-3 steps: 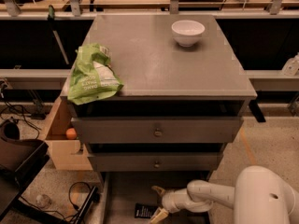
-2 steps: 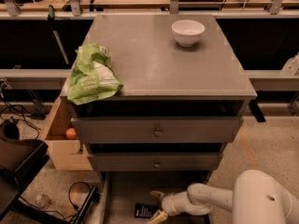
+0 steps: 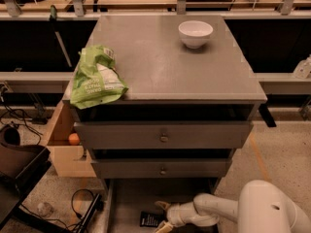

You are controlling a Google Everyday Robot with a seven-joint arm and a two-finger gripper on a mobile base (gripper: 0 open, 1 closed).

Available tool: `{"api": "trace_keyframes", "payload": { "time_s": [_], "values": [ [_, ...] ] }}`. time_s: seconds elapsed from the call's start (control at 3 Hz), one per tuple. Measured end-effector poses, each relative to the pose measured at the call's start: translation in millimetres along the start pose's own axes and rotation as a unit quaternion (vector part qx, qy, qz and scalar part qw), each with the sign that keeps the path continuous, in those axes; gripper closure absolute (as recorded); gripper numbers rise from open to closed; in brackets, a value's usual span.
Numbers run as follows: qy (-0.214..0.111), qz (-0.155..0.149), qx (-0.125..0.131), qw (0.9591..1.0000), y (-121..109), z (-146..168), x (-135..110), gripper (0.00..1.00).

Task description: Pick rxbar blueberry from bottom drawer and place on counter

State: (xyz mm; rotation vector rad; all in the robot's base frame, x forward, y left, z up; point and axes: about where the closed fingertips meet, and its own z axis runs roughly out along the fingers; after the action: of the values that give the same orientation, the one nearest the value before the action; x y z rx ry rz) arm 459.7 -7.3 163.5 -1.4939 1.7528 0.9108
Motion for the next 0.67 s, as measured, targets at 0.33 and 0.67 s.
{"api": "trace_keyframes", "payload": {
  "time_s": [0.33, 0.67],
  "values": [
    [-0.003, 0.002, -0.003, 1.0, 1.1, 4.2, 2.7, 0.28],
    [-0.002, 0.004, -0.007, 1.0, 2.9, 9.6, 5.5, 0.27]
  ]
}}
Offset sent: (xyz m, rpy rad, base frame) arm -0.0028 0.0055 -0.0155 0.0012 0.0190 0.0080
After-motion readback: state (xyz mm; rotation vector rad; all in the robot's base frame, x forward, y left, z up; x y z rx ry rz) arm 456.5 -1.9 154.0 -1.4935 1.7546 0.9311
